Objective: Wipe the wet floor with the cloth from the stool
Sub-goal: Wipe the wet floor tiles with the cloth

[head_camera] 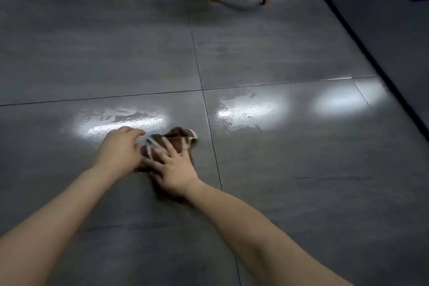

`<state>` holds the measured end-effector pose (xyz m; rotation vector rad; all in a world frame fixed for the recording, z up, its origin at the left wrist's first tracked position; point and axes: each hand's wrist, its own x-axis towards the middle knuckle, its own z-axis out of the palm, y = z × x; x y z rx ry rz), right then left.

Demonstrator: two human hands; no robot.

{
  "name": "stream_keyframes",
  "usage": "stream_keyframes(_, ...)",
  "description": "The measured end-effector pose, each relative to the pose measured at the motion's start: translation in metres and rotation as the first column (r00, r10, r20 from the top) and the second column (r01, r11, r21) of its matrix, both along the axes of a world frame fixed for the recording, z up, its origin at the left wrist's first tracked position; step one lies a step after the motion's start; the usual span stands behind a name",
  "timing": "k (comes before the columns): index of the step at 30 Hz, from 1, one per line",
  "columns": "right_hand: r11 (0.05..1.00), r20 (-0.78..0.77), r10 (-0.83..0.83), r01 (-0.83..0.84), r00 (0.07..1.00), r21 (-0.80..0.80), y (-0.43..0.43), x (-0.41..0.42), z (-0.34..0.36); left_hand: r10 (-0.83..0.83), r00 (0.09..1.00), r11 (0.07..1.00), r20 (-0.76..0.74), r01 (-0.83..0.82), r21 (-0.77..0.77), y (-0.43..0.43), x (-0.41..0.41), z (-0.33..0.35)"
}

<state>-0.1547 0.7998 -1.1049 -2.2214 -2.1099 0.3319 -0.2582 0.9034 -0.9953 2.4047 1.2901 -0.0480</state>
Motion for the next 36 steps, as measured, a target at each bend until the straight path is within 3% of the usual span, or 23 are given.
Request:
stream_keyframes(1, 0.990, -0.025, 0.144, -0.144, 0.989, -0.005, 0.014, 0.012, 0.002, 0.014, 1.000, 1.000, 0.012, -0.014, 0.012, 0.000, 0.010, 0.001)
stream_keyframes(2, 0.983, -0.032, 0.181, -0.181, 0.983, -0.005, 0.025, 0.034, 0.006, 0.020, 1.000, 1.000, 0.022, -0.020, 0.017, 0.000, 0.019, 0.001)
stream_keyframes(3, 0.993, -0.026, 0.117, -0.117, 0.993, 0.008, 0.033, 0.064, 0.005, 0.014, 1.000, 1.000, 0.021, -0.014, 0.014, 0.000, 0.026, -0.002)
stream_keyframes(5, 0.982, -0.022, -0.186, 0.187, 0.982, 0.041, 0.031, 0.138, -0.002, -0.018, 1.000, 1.000, -0.016, 0.017, -0.020, -0.002, 0.041, -0.011)
stream_keyframes(7, 0.880, -0.009, -0.473, 0.473, 0.881, 0.043, 0.000, 0.216, -0.007, -0.055, 0.997, 0.997, -0.057, 0.051, -0.064, -0.007, 0.059, -0.024)
stream_keyframes(10, 0.691, 0.005, -0.722, 0.721, 0.692, 0.054, -0.080, 0.285, -0.005, -0.146, 0.981, 0.985, -0.127, 0.133, -0.106, -0.015, 0.093, -0.041)
stream_keyframes(13, 0.463, -0.024, -0.886, 0.886, 0.464, 0.018, -0.153, 0.262, -0.004, -0.247, 0.948, 0.966, -0.199, 0.225, -0.126, -0.022, 0.133, -0.050)
stream_keyframes(14, 0.454, -0.023, -0.891, 0.891, 0.454, 0.030, -0.172, 0.235, -0.006, -0.274, 0.939, 0.959, -0.208, 0.252, -0.129, -0.025, 0.146, -0.051)
stream_keyframes(16, 0.613, 0.007, -0.789, 0.786, 0.614, 0.079, -0.203, 0.167, -0.009, -0.312, 0.922, 0.948, -0.228, 0.289, -0.132, -0.028, 0.168, -0.054)
stream_keyframes(18, 0.861, 0.046, -0.506, 0.500, 0.862, 0.095, -0.218, 0.139, -0.008, -0.321, 0.904, 0.947, -0.283, 0.302, -0.110, -0.027, 0.181, -0.057)
stream_keyframes(19, 0.925, 0.040, -0.375, 0.370, 0.926, 0.091, -0.213, 0.150, -0.007, -0.312, 0.893, 0.950, -0.325, 0.298, -0.094, -0.026, 0.184, -0.059)
stream_keyframes(21, 0.919, 0.061, -0.389, 0.383, 0.919, 0.097, -0.178, 0.196, -0.010, -0.258, 0.882, 0.966, -0.394, 0.239, -0.097, -0.018, 0.188, -0.064)
stream_keyframes(24, 0.685, -0.015, -0.727, 0.727, 0.687, 0.053, -0.082, 0.261, -0.009, -0.218, 0.855, 0.974, -0.472, 0.163, -0.154, 0.002, 0.195, -0.068)
stream_keyframes(25, 0.667, -0.024, -0.744, 0.744, 0.668, 0.037, -0.046, 0.270, -0.010, -0.230, 0.841, 0.972, -0.490, 0.175, -0.156, 0.008, 0.198, -0.069)
stream_keyframes(29, 0.916, 0.015, -0.398, 0.396, 0.917, 0.055, 0.089, 0.266, -0.007, -0.279, 0.814, 0.960, -0.509, 0.228, -0.160, 0.017, 0.208, -0.075)
stream_keyframes(31, 0.969, 0.044, -0.247, 0.246, 0.968, 0.033, 0.139, 0.269, -0.005, -0.279, 0.795, 0.960, -0.539, 0.230, -0.158, 0.017, 0.210, -0.078)
stream_keyframes(33, 0.974, 0.033, -0.226, 0.225, 0.974, 0.028, 0.169, 0.289, -0.007, -0.279, 0.784, 0.960, -0.555, 0.230, -0.157, 0.017, 0.210, -0.082)
stream_keyframes(36, 0.902, 0.017, -0.427, 0.425, 0.904, 0.079, 0.160, 0.345, -0.012, -0.285, 0.781, 0.959, -0.556, 0.232, -0.165, 0.018, 0.207, -0.085)
